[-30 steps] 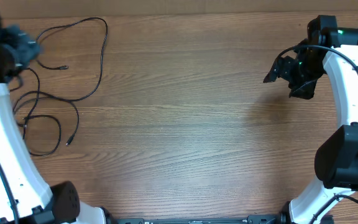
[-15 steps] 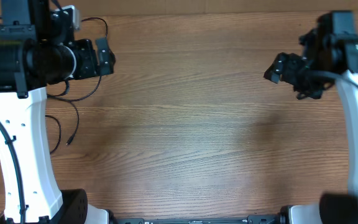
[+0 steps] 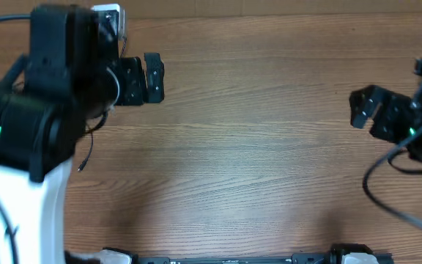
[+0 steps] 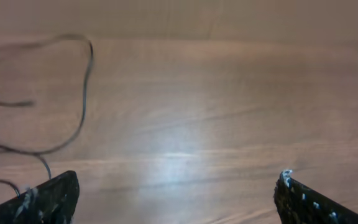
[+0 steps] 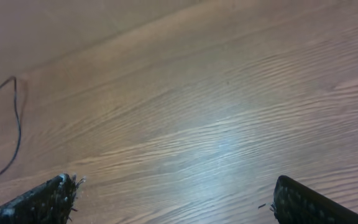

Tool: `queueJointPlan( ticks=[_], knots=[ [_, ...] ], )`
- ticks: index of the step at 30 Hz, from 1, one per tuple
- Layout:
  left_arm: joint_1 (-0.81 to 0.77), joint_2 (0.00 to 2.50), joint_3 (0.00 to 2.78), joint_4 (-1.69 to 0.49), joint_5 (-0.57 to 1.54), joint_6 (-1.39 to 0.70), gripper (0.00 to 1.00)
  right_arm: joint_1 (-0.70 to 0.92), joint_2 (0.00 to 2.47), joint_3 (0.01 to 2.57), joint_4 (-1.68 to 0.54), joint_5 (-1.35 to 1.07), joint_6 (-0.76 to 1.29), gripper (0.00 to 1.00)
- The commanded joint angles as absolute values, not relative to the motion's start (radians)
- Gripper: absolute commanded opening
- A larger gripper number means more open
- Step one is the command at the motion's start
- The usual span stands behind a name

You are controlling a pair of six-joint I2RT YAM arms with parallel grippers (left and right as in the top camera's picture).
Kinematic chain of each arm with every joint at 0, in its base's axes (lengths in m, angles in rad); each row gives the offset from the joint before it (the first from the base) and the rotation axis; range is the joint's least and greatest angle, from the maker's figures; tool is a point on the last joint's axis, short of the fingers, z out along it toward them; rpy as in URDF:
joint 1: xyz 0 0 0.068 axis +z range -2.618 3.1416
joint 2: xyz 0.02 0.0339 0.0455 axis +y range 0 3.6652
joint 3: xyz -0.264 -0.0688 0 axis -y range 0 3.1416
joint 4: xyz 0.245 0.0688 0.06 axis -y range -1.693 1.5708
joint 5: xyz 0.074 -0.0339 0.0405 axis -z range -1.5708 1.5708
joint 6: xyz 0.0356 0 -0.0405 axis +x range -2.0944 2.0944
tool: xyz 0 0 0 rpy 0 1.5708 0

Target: Untangle cables

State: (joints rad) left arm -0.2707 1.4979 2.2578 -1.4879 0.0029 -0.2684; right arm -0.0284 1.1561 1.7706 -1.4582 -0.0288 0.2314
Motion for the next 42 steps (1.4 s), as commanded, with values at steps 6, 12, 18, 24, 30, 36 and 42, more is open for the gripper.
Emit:
queueJointPlan(
  ticks=[6,12,18,24,30,36,42],
  knots=[
    [-0.285,1.466,2.261,-1.492,-0.078,-0.315,1.0,-0.027,1.13,1.776,-1.485,-0.001,0.227,1.0],
    [-0.285,1.485,2.261,-1.492,-0.078,-0.315,1.0,-0.027,1.159,1.776,-1.484,-0.001,0.227,1.0],
    [-0.285,1.503,2.261,-1.493,-0.078,-0.315,1.0,-0.027,1.2,1.776,-1.484,-0.001,0.227,1.0],
    [-0.285,1.508,2.261,-1.492,-0.078,-0.315,1.0,-0.027,1.221,1.774,-1.483,-0.001,0.227,1.0],
    [-0.285,1.51,2.261,-1.493,-0.078,-0.315,0.99,-0.027,1.135,1.758,-1.438,0.01,0.23,1.0],
    [-0.285,1.51,2.261,-1.493,-0.078,-0.315,1.0,-0.023,0.969,1.519,-1.089,-0.012,0.235,1.0],
    [-0.285,1.51,2.261,-1.493,-0.078,-0.315,1.0,0.073,0.744,1.085,-0.621,-0.001,0.239,1.0]
  ],
)
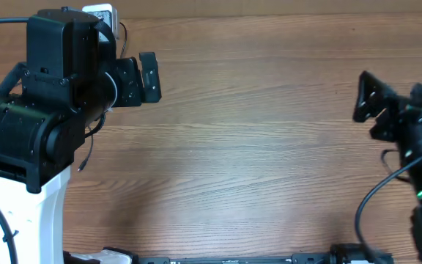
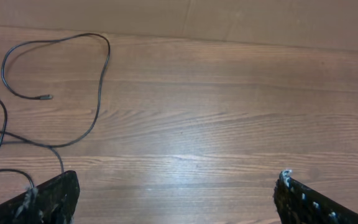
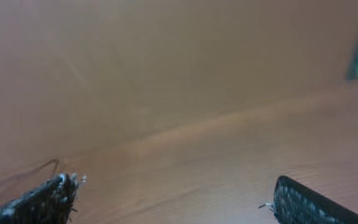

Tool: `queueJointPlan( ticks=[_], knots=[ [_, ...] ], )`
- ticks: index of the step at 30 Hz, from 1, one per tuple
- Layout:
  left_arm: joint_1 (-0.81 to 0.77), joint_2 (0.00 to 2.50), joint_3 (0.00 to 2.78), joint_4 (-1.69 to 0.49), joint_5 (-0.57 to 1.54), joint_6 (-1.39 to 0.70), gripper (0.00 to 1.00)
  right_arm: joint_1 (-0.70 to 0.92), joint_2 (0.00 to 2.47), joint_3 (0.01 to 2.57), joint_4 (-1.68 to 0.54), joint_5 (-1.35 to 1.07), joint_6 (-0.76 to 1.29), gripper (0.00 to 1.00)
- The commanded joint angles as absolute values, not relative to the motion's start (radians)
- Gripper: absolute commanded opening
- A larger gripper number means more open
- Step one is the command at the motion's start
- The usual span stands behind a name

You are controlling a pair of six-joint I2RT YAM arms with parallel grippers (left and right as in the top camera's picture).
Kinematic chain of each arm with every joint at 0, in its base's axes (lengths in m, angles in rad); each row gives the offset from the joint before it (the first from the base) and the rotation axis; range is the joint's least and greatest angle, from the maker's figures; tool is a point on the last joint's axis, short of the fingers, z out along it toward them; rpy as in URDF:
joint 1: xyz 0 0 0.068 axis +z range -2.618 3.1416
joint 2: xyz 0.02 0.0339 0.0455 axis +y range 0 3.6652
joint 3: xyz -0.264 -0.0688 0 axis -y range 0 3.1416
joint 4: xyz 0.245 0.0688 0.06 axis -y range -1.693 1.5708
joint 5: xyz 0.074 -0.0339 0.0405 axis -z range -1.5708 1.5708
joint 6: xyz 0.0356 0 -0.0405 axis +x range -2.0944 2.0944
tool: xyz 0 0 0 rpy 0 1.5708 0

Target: Untangle cables

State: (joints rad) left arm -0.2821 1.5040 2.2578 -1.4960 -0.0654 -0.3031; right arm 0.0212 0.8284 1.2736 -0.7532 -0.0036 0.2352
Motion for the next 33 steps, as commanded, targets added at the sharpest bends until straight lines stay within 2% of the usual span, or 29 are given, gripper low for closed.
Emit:
queueJointPlan(
  ticks=[1,4,6,7,12,26,33],
  knots=[
    [-0.285,1.51,2.261,-1.493,-0.078,-0.315,0.99,0.093,0.704,1.007,-0.539,0.0,0.238,1.0],
    [-0.285,1.51,2.261,-1.492,-0.078,-0.315,1.0,0.13,0.596,0.799,-0.323,0.011,0.248,1.0],
    [-0.285,1.51,2.261,-1.492,-0.078,-0.315,1.0,0.136,0.536,0.681,-0.213,0.056,0.32,1.0],
    [-0.285,1.51,2.261,-1.492,-0.078,-0.315,1.0,0.137,0.474,0.57,-0.141,0.118,0.421,1.0],
    [-0.285,1.51,2.261,-1.493,-0.078,-0.315,1.0,0.138,0.321,0.348,-0.027,0.208,0.528,1.0],
    [-0.285,1.51,2.261,-1.493,-0.078,-0.315,1.0,0.14,0.053,0.044,-0.001,0.253,0.528,1.0],
    [-0.285,1.51,2.261,-1.492,-0.078,-0.315,1.0,0.14,0.002,0.008,-0.058,0.243,0.527,1.0]
  ],
)
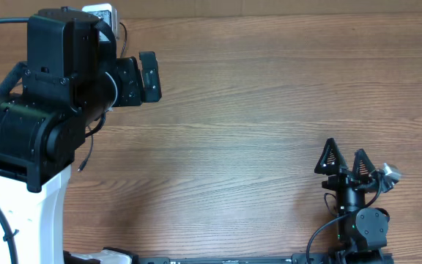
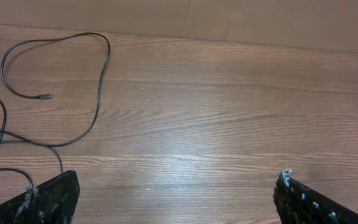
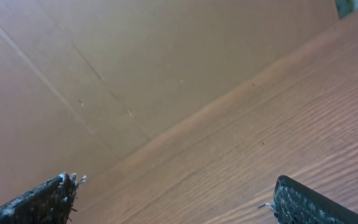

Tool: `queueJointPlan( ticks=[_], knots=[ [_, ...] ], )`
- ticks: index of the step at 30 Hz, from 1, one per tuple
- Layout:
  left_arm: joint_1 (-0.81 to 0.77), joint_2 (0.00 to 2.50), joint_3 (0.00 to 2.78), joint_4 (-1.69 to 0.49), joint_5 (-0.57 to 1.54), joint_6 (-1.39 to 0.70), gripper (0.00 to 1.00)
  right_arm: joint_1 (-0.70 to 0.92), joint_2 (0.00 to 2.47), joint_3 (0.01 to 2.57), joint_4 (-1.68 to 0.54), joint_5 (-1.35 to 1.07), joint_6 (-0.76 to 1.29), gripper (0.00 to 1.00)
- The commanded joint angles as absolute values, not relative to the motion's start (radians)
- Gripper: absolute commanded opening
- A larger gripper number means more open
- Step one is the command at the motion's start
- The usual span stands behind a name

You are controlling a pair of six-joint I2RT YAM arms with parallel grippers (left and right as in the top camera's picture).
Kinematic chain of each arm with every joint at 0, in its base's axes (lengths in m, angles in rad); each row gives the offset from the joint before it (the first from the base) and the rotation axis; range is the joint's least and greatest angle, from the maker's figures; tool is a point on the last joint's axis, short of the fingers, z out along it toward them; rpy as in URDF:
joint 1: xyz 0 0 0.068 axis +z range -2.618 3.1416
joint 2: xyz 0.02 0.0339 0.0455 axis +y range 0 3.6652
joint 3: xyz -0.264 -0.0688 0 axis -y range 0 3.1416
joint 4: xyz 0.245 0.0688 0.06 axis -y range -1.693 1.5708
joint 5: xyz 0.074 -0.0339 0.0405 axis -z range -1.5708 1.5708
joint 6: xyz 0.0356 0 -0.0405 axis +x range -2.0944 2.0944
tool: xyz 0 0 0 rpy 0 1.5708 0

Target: Untangle cables

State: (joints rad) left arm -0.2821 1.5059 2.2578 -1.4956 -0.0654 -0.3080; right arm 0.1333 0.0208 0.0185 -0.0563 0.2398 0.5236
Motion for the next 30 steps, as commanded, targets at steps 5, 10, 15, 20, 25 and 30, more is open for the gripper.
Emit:
queueJointPlan(
  ticks=[5,10,15,20,25,30],
  knots=[
    [-0.285,1.51,2.261,-1.493,-0.078,-0.315,1.0,0.14,0.003,0.008,-0.058,0.243,0.527,1.0],
    [-0.285,1.51,2.261,-1.493,-0.078,-0.315,0.99,0.14,0.003,0.008,-0.058,0.243,0.527,1.0],
    [-0.285,1.51,2.261,-1.492,-0.078,-0.315,1.0,0.14,0.003,0.008,-0.058,0.243,0.527,1.0],
    [-0.285,1.51,2.261,-1.493,-0.078,-0.315,0.99,0.14,0.003,0.008,-0.058,0.243,0.527,1.0],
    [-0.285,1.511,2.261,-1.493,-0.078,-0.315,1.0,0.14,0.003,0.008,-0.058,0.243,0.527,1.0],
    [-0.285,1.513,2.26,-1.515,-0.079,-0.315,0.99,0.14,0.003,0.008,-0.058,0.243,0.527,1.0]
  ],
)
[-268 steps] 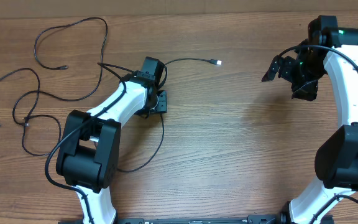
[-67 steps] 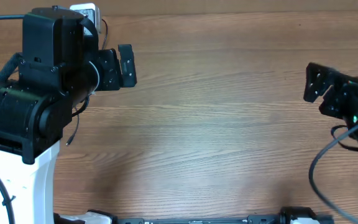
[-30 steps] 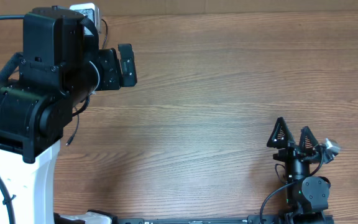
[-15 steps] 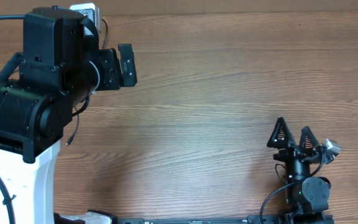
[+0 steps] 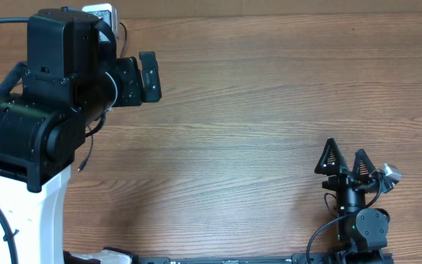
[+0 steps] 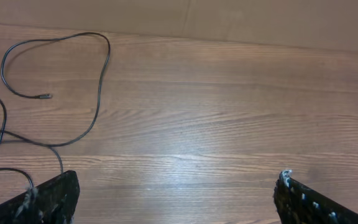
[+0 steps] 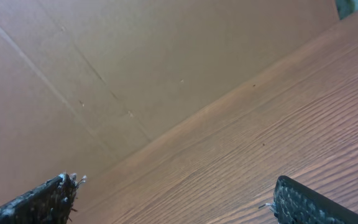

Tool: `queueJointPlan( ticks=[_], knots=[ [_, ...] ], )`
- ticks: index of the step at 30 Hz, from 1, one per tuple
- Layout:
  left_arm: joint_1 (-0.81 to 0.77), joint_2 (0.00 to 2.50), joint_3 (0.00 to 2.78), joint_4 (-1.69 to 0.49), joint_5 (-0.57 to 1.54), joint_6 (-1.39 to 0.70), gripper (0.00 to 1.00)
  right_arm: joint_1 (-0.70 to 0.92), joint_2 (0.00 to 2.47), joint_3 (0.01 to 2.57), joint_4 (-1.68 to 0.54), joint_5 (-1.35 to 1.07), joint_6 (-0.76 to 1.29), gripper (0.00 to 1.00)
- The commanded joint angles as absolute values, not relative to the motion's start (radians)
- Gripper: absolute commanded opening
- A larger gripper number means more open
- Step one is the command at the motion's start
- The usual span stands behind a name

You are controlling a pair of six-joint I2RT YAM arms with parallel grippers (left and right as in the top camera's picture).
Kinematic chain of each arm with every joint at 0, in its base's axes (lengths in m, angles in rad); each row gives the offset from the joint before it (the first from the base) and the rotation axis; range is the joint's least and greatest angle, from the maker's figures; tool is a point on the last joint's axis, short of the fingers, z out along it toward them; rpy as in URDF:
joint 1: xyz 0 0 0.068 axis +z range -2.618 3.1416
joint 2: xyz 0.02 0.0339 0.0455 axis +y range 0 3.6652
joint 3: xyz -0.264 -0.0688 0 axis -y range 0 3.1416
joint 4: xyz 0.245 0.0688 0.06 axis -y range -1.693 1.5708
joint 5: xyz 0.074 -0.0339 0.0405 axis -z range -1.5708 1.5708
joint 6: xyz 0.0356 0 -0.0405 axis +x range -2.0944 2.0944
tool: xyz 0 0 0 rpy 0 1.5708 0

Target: Untangle cables

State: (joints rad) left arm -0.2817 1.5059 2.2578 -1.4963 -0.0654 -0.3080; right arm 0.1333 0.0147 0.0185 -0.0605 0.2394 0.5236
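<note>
Thin black cables (image 6: 55, 93) lie in loose loops on the wooden table at the left of the left wrist view. In the overhead view only a short stretch of cable (image 5: 86, 150) shows beside the left arm, which hides the others. My left gripper (image 5: 143, 78) hangs open over the table's back left, nothing between its fingers (image 6: 48, 196). My right gripper (image 5: 343, 157) stands open near the front right, pointing toward the back wall, nothing in it.
A white box (image 5: 102, 15) sits at the back edge behind the left arm. A brown cardboard wall (image 7: 135, 56) runs along the table's far side. The bulky left arm (image 5: 42, 110) covers the table's left part.
First my right gripper hovered open at the table's right edge, tilted down at the wood, and the left was open over the back left. Later the right arm stood raised at the right. It then sat folded at the front right, where it stays.
</note>
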Motion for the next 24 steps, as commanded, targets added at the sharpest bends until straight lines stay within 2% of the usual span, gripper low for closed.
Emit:
queueJointPlan(
  ticks=[1,5,8,11,16,21,24],
  knots=[
    [-0.284,1.516,2.26,-1.526,-0.078,-0.315,1.0,0.14,0.003,0.008,-0.058,0.243,0.527,1.0],
    [-0.281,1.506,2.255,-1.567,-0.096,-0.298,1.0,0.14,0.003,0.008,-0.058,0.243,0.527,1.0],
    [-0.281,1.454,2.175,-1.517,-0.093,-0.292,0.99,0.14,0.003,0.008,-0.058,0.243,0.527,1.0],
    [-0.281,1.356,1.98,-1.341,-0.08,-0.282,1.0,0.14,0.003,0.008,-0.058,0.243,0.527,1.0],
    [-0.274,1.152,1.589,-0.991,-0.01,-0.151,1.0,0.14,0.003,0.008,-0.058,0.243,0.527,1.0],
    [-0.193,0.945,1.234,-0.691,0.126,-0.064,0.99,0.14,0.003,0.008,-0.058,0.242,0.527,1.0],
    [-0.134,0.734,0.918,-0.464,0.174,-0.039,0.99,0.14,0.003,0.008,-0.058,0.243,0.527,1.0]
  ],
)
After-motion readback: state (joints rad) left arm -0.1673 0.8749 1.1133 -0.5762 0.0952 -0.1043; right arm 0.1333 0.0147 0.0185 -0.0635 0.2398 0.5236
